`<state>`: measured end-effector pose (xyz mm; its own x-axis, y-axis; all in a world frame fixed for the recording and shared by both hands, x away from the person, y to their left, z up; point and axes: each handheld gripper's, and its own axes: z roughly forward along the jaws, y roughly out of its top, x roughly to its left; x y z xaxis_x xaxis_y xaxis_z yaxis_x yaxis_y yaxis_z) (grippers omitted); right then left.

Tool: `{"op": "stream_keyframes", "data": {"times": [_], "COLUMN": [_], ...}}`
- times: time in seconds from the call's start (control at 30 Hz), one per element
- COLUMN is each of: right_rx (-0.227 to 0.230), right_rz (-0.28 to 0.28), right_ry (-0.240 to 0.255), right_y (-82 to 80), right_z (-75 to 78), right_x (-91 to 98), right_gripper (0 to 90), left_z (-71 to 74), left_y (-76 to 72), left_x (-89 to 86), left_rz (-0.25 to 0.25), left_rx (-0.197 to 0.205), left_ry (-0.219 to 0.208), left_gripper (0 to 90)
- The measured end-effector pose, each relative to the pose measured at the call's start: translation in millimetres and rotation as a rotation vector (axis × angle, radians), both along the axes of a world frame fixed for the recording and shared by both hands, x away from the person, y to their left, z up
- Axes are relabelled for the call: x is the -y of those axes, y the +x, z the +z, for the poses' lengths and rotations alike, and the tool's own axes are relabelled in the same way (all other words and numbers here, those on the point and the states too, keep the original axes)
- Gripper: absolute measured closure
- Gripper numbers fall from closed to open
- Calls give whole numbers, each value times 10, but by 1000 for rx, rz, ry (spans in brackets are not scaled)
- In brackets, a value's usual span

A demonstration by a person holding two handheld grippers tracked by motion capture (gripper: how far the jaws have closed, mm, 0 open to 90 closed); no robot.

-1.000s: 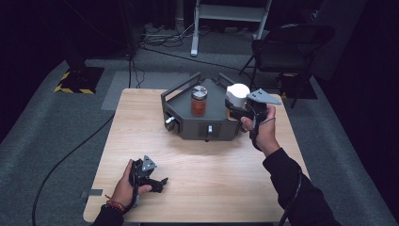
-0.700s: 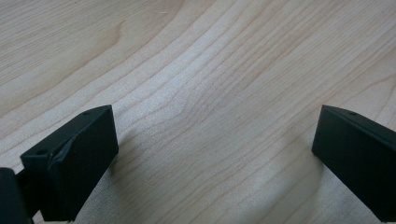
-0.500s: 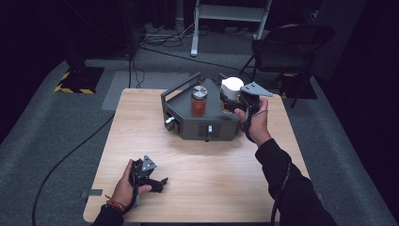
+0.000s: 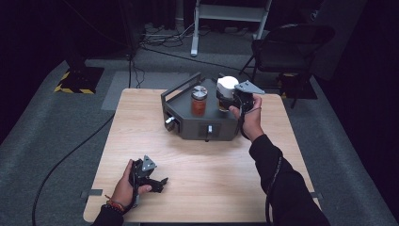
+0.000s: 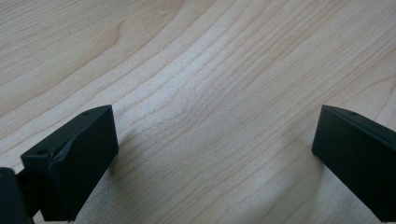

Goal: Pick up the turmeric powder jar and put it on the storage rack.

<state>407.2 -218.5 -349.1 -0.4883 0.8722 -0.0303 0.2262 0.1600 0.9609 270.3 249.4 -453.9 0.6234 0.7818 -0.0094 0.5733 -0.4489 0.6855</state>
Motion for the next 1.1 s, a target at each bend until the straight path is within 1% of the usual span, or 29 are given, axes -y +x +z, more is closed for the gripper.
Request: {"op": "stream_keyframes", "data": {"times": [0.23,0.53,0.7,0.8,0.9,1.03,1.1], "right_rx": [-8,-5,-1,3,7,18,19], "right_rz": [-21,-40,-49,-52,-53,-49,-54], "right_ry": [-3,-16,-1,-6,5,-1,6], "right_y": [22,24,8,1,-3,-18,-29], "right_z": [-50,-152,-207,-233,-256,-272,-285], "right_x": [-27,-37,-30,-31,-17,-13,-11], "right_gripper": [301,301,301,301,301,300,300], "left_z": [-1,0,0,0,0,0,0], "left_y": [0,1,1,1,1,1,1], "left_x": [-1,-3,-3,-3,-3,-3,-3], "left_rz": [0,-2,-2,-2,-2,-2,-2], "left_rx": [0,0,0,0,0,0,0], "left_ry": [0,0,0,0,0,0,0], "left_gripper": [5,5,5,5,5,5,5]}}
